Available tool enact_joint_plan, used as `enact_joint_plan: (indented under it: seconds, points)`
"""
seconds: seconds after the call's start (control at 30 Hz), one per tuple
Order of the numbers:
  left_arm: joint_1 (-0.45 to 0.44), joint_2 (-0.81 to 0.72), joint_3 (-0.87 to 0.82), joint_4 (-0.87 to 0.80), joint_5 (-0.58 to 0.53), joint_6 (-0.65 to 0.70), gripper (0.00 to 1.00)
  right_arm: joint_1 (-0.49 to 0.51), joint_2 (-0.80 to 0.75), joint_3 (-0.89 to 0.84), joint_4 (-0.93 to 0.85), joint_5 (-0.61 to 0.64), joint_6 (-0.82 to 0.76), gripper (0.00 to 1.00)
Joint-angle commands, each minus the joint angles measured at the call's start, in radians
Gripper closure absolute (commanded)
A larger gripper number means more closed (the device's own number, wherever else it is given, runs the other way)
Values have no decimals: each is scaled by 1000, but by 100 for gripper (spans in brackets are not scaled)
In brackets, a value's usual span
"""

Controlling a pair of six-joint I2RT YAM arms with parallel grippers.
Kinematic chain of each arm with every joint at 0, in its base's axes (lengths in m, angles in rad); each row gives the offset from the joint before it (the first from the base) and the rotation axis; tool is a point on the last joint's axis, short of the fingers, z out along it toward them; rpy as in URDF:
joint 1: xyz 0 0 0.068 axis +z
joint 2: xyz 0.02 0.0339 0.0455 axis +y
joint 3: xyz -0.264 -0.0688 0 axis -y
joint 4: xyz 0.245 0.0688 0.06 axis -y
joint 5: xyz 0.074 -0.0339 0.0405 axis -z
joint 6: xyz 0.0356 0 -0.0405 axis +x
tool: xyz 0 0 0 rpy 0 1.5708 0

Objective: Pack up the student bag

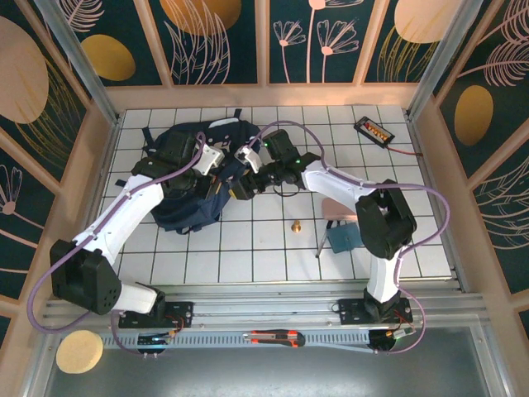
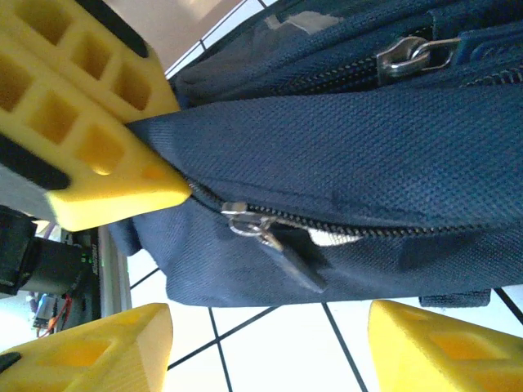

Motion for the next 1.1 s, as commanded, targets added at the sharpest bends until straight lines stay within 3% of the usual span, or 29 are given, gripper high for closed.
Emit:
enact_joint_plan:
  seconds: [0.0,0.23,0.33,0.4,0.5,0.83,0.97,1.07]
  points:
    - [2,-4,64,55,77,-22,100,2,25,29,48,16,-32,36]
    - [3,17,80,58,87,-30,100,25,48,45,82,17,-32,38]
    - [2,22,84,59,99,-34,100,30,57,43,109,52,-17,44]
    - [3,21,81,58,98,-35,100,30,60,44,130,63,-6,56]
    - [2,15,79,52,72,-32,100,30,64,62,115,93,-9,100]
    - [2,-77,284,2,-155,-28,100,-11,-95,103,-35,261,-54,100]
    - [3,-63,225,-4,-104,-45,100,-16,-79,113,-66,287,-78,100]
    - [3,-55,209,-43,-154,-24,100,-43,-89,103,-95,359,-92,100]
